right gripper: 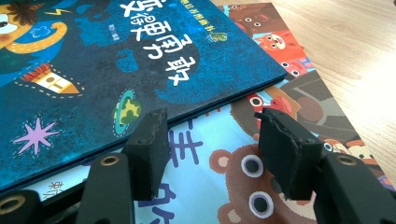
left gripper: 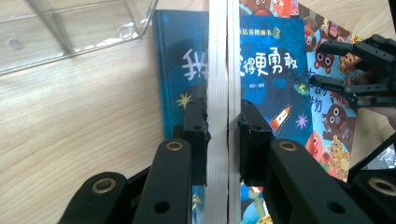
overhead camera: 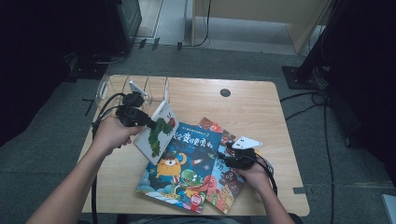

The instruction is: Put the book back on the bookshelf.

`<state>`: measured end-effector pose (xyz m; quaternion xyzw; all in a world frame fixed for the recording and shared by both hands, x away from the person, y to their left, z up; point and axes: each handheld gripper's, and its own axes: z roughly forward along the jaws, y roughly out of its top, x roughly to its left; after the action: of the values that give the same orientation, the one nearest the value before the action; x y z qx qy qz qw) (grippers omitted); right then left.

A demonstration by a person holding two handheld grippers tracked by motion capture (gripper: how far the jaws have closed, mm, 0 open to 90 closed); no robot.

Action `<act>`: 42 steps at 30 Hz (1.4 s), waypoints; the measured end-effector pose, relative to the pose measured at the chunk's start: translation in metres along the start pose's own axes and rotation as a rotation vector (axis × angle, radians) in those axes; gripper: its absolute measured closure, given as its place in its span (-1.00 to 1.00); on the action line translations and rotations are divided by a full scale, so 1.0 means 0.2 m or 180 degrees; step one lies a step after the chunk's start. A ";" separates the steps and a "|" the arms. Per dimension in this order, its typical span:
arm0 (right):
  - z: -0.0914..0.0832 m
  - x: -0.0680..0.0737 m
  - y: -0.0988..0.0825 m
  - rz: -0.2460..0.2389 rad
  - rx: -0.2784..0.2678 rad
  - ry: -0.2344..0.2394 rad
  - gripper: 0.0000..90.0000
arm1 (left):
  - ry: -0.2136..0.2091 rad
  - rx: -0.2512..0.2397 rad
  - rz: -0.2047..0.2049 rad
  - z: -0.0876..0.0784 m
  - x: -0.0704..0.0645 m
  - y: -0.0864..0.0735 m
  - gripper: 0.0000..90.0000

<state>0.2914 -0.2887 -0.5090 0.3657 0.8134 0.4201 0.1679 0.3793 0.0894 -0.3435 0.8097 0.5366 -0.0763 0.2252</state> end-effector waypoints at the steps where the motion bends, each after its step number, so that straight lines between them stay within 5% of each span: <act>1: 0.00 0.00 0.00 0.0002 0.0000 0.0001 -0.05 | -0.0008 -0.0007 -0.0017 -0.01 0.01 -0.01 0.73; 25: 0.00 0.00 0.00 -0.0005 0.0000 0.0001 -0.05 | 0.0273 -0.0108 -0.0326 -0.08 0.18 -0.07 0.73; 29: 0.00 0.00 0.00 -0.0007 0.0002 0.0001 -0.05 | 0.0313 -0.0120 -0.0471 -0.04 0.17 -0.04 0.73; 42: 0.00 0.00 0.00 -0.0007 0.0001 0.0001 -0.05 | 0.0501 -0.0144 -0.0501 0.02 0.11 0.10 0.73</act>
<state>0.2918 -0.2889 -0.5089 0.3647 0.8139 0.4199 0.1681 0.4067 0.0995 -0.3495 0.7632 0.6162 -0.0178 0.1939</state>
